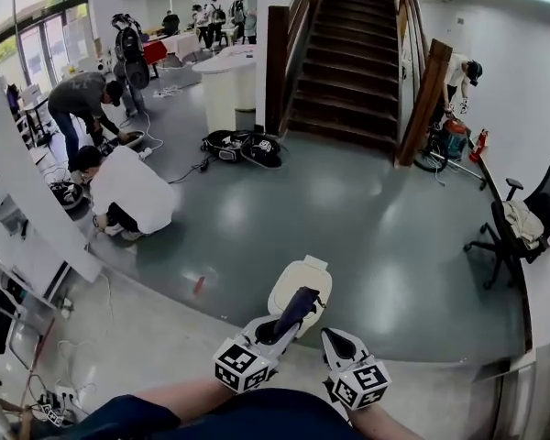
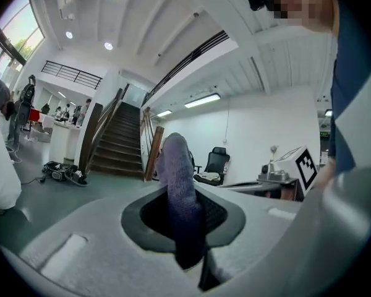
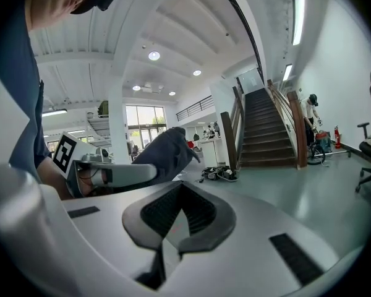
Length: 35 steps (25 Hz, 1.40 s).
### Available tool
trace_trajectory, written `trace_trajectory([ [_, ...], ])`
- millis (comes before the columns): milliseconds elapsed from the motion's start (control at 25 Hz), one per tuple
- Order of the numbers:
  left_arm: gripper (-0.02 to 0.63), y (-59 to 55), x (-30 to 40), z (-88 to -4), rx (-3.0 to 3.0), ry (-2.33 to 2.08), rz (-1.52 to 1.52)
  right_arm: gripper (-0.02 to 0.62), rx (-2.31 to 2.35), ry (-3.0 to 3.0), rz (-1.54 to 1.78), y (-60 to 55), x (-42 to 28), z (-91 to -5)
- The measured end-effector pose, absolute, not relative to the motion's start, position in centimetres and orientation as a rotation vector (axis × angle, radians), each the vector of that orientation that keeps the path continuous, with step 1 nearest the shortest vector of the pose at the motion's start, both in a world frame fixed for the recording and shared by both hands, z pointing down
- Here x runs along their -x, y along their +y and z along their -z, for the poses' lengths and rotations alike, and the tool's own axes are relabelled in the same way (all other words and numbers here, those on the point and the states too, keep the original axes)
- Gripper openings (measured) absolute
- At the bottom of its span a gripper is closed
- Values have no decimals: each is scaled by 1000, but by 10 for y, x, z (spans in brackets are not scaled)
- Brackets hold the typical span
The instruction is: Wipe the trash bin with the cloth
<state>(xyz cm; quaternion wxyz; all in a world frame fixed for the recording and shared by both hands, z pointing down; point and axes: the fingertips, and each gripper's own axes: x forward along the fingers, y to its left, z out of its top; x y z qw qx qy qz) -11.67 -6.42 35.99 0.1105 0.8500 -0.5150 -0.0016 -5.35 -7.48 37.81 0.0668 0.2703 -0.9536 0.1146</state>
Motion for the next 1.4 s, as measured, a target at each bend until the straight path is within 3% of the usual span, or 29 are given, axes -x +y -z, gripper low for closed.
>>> trace_trajectory([
  [1400,52,-24,87,-360,-2586,-1474,-15,5,-743,-2876,-343,-38,56,-390],
])
